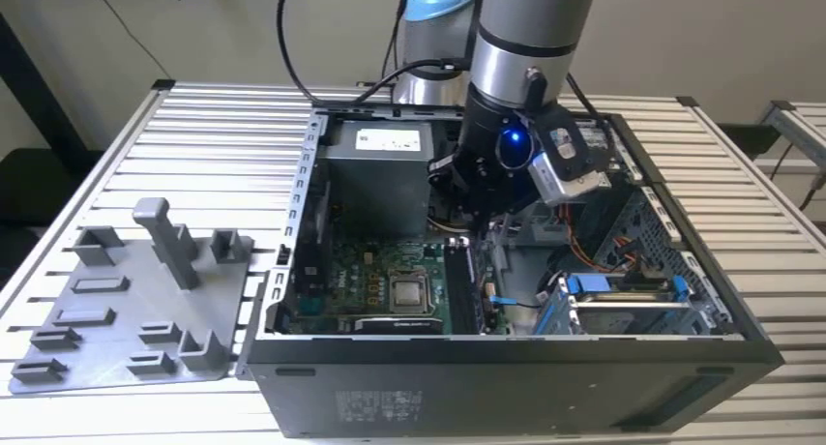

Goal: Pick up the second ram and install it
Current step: 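Insert the second ram into the second slot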

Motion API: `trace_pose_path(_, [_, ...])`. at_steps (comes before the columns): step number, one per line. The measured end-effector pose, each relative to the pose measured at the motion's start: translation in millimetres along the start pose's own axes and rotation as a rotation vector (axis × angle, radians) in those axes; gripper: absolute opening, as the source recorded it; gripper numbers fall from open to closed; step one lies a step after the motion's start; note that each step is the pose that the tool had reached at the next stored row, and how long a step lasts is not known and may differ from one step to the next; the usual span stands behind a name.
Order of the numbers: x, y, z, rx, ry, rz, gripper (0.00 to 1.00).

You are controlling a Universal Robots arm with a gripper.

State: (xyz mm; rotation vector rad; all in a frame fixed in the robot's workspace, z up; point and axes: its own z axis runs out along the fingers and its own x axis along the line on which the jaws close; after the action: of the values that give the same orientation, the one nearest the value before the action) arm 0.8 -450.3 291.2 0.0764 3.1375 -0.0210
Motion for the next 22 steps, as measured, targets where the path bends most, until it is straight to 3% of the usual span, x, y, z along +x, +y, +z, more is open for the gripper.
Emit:
trace_pose_path(13, [1.4, 0.3, 23.3, -0.0001, 0.0000, 0.000, 0.14])
trace_pose_path(22, [2.5, 0.3, 27.5, -0.0003, 0.0003, 0.000, 0.14])
